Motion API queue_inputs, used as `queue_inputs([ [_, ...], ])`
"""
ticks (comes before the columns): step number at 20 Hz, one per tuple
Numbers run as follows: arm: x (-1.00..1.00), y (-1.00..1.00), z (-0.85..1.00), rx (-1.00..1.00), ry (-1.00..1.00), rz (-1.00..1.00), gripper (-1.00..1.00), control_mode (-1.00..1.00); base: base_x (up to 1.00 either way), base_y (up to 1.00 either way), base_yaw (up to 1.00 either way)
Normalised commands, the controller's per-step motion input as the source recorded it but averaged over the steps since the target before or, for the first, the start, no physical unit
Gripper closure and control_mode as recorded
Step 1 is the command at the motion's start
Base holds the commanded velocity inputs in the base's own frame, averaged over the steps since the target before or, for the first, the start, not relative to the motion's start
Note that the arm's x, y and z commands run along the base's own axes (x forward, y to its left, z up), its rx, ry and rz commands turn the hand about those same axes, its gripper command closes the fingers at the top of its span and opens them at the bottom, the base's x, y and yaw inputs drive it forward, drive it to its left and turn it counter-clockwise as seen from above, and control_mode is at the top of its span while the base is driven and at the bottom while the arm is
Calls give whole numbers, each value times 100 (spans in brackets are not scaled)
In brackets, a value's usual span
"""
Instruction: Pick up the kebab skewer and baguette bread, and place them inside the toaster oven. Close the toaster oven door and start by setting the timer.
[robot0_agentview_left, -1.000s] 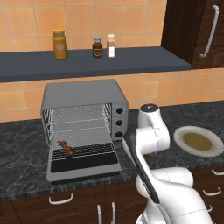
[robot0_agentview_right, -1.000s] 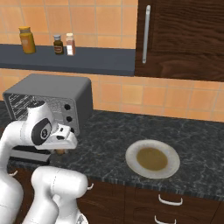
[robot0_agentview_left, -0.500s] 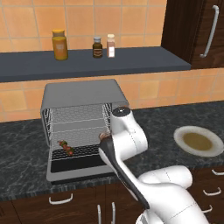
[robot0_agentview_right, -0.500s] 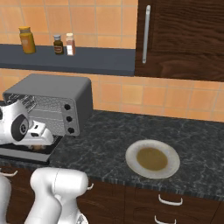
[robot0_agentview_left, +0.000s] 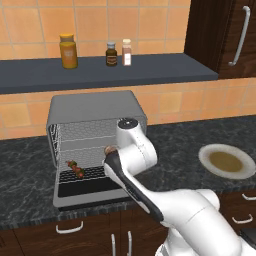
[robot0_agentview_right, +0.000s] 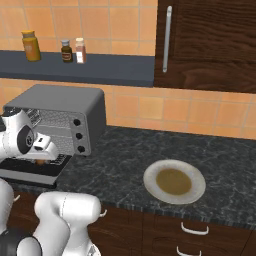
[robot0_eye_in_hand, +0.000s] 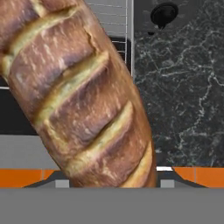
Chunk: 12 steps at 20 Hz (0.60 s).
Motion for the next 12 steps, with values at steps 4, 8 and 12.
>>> queue_inputs([
  [4, 37, 36, -14, 3, 1, 0, 100, -100, 0, 0, 0],
  [8, 18, 20, -1, 1, 1, 0, 100, -100, 0, 0, 0],
  [12, 7, 3, -8, 0, 4, 0, 100, -100, 0, 0, 0],
])
